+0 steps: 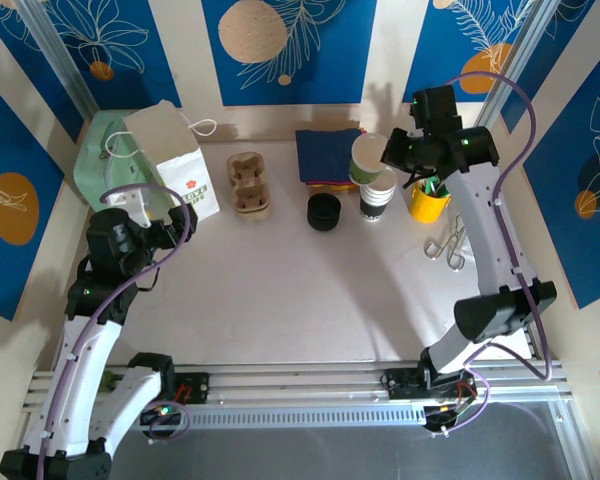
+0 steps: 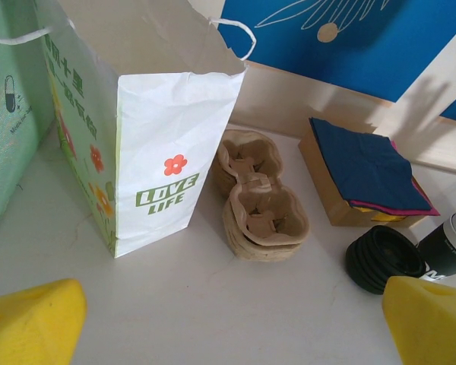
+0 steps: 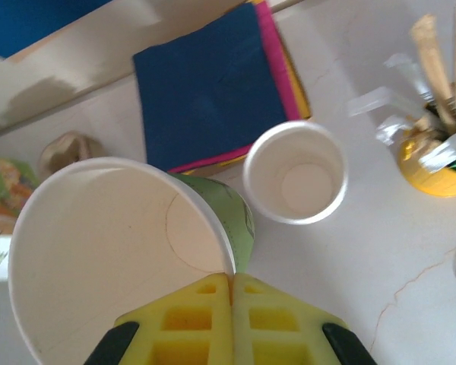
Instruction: Pack the takeout coffee
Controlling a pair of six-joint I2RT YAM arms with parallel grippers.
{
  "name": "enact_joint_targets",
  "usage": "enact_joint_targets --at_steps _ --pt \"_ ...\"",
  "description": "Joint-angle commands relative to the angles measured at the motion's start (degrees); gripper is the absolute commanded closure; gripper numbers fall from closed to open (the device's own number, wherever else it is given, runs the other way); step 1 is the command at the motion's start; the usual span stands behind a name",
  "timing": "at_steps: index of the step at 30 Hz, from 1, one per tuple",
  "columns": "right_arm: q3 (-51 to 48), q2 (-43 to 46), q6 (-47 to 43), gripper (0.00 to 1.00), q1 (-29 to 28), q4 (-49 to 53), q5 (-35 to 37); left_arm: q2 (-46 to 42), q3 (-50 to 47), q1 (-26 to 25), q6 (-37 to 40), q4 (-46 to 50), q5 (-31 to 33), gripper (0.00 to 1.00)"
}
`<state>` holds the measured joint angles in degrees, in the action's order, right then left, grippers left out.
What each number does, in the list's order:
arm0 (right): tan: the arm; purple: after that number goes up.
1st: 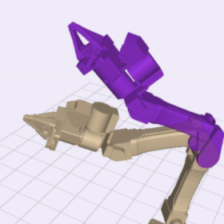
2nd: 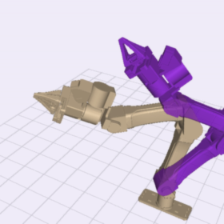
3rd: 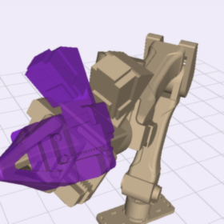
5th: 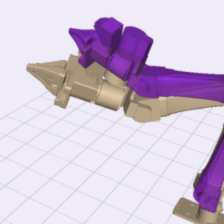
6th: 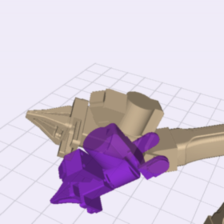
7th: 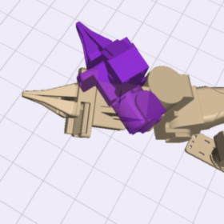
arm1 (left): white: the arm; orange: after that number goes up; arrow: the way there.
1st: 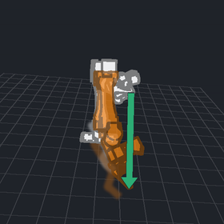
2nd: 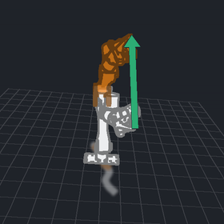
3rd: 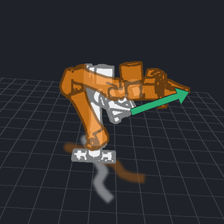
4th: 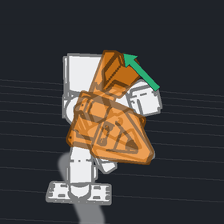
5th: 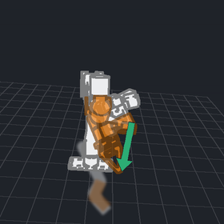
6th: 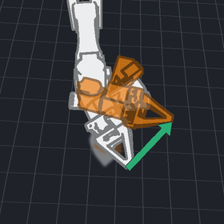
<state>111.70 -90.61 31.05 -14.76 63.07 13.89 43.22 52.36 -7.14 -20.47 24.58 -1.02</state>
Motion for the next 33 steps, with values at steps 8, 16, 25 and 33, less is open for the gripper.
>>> enact_joint_targets --at_steps 8,16,25,33 --pt "-20.2 12.4 0.2 1.00 -16.0 -5.9 1.9 -0.3 1.4 0.1 0.6 0.9 -0.7 0.01" --pt "-36.3 15.0 4.7 1.00 -25.2 -15.4 4.1 0.4 -1.1 0.0 -3.0 -1.5 -4.4 0.01" --pt "-44.9 12.9 6.0 1.00 -30.0 -21.7 2.9 0.9 -1.9 0.0 -4.7 -2.3 -5.7 0.01" --pt "-49.1 11.0 6.5 1.00 -30.9 -25.7 2.4 1.0 -2.7 0.0 -5.7 -2.6 -6.1 0.01"
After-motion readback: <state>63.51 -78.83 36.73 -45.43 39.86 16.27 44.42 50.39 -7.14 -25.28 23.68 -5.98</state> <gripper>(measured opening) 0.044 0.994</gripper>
